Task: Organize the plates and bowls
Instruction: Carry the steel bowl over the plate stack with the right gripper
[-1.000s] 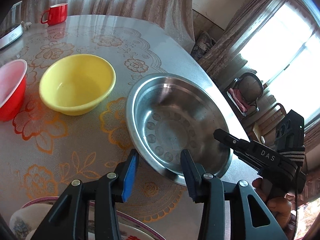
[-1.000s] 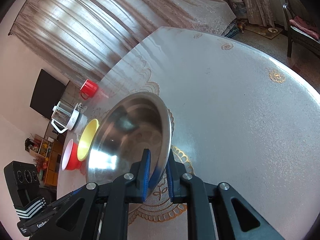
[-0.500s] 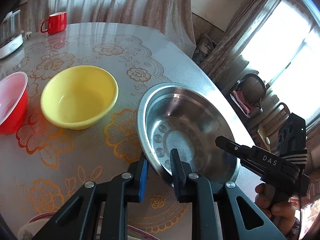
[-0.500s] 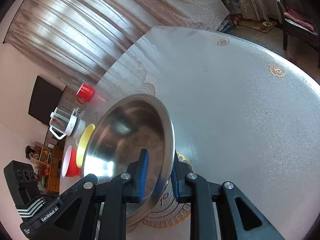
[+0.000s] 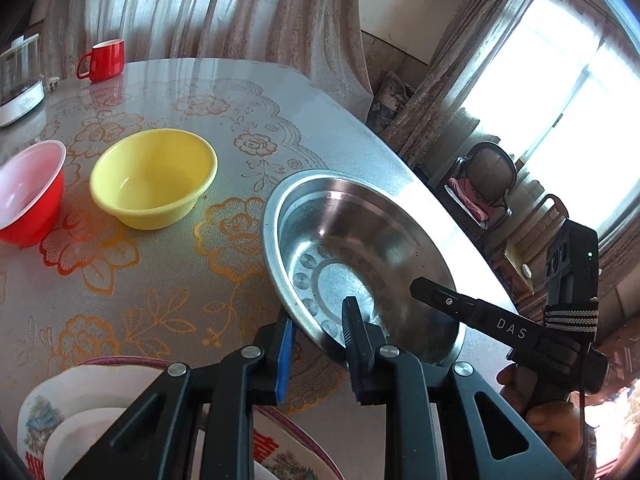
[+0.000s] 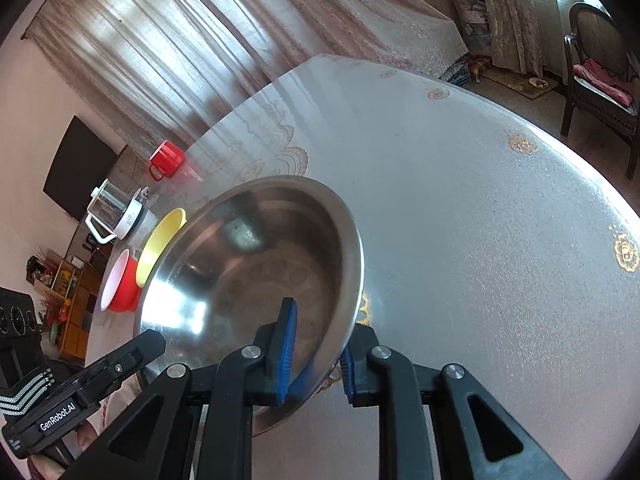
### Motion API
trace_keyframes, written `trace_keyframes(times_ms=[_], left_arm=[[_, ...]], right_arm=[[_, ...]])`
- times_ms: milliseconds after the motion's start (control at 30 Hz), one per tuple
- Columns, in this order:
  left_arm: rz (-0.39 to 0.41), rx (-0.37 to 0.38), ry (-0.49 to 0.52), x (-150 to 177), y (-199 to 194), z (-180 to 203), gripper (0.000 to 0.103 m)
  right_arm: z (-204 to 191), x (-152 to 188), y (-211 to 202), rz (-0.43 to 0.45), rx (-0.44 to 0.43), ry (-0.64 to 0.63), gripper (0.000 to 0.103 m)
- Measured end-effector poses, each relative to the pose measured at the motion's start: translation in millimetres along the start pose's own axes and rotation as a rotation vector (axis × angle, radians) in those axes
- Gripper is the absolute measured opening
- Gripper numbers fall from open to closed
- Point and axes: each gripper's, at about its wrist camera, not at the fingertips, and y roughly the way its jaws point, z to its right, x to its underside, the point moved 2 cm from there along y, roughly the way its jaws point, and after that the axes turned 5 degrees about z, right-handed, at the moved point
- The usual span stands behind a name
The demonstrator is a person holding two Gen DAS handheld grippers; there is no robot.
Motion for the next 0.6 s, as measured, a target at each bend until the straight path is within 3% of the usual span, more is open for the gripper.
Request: trace_keyframes(times_ms=[133,600], left_arm=[[0.032,-0.021,0.060,5.5,-10.5,9.0,0.024],[0.097,-0.037,0.110,22.1,-39.0,15.7,0.025]], right_arm=[[2.1,9.7,-3.5,0.001,-0.014,0.023,0.019],[3.7,32.8,-21.1,0.016,-0.069,0.064,0.019]])
